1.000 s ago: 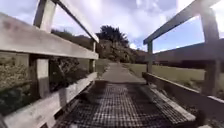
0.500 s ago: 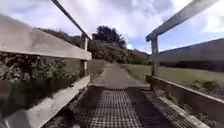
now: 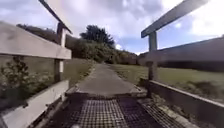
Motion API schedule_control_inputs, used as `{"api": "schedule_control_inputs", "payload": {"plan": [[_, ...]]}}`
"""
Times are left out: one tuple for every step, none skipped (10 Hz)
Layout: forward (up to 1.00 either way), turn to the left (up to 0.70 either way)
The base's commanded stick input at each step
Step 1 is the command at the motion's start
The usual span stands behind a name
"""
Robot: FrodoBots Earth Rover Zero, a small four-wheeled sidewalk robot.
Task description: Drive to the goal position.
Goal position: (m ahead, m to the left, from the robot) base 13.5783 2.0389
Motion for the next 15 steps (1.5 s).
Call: {"api": "schedule_control_inputs", "payload": {"plan": [[1.0,0.0],[1.0,0.0],[1.0,0.0],[1.0,0.0],[1.0,0.02],[1.0,0.25],[1.0,0.4],[1.0,0.4],[1.0,0.17],[1.0,0.0],[1.0,0.0],[1.0,0.0],[1.0,0.0],[1.0,0.0],[1.0,0.0]]}}
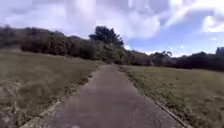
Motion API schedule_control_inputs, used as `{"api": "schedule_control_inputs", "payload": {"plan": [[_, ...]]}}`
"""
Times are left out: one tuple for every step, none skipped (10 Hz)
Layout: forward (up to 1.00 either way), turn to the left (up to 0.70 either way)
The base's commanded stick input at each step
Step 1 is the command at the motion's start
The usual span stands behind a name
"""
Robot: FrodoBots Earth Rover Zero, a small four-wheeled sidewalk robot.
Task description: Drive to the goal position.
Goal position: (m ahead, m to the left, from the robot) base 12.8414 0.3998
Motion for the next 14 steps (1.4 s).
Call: {"api": "schedule_control_inputs", "payload": {"plan": [[1.0,0.0],[1.0,0.0],[1.0,0.0],[1.0,0.0],[1.0,0.0],[1.0,0.0],[1.0,0.0],[1.0,0.0],[1.0,0.0],[1.0,0.0],[1.0,0.0],[1.0,0.0],[1.0,0.0],[1.0,0.0]]}}
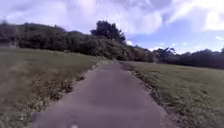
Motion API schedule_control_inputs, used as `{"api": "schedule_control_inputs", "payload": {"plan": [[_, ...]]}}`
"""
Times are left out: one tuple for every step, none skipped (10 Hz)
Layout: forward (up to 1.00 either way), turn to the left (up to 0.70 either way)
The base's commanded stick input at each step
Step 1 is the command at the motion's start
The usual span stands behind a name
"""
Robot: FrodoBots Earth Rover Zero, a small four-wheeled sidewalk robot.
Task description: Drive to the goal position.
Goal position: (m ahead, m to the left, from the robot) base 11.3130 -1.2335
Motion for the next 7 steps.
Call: {"api": "schedule_control_inputs", "payload": {"plan": [[1.0,0.0],[1.0,0.0],[1.0,0.0],[1.0,0.0],[1.0,0.0],[1.0,0.0],[1.0,0.0]]}}
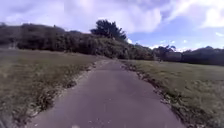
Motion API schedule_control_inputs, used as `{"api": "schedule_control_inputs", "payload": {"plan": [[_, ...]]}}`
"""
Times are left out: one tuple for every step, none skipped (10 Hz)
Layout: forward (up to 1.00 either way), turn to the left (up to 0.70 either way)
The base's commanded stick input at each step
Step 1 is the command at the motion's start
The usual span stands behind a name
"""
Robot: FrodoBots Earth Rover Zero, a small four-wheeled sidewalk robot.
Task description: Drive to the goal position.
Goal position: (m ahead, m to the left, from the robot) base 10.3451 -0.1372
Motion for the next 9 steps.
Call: {"api": "schedule_control_inputs", "payload": {"plan": [[1.0,0.0],[1.0,0.0],[1.0,0.0],[1.0,0.0],[1.0,0.0],[1.0,0.0],[1.0,0.0],[1.0,0.0],[1.0,0.0]]}}
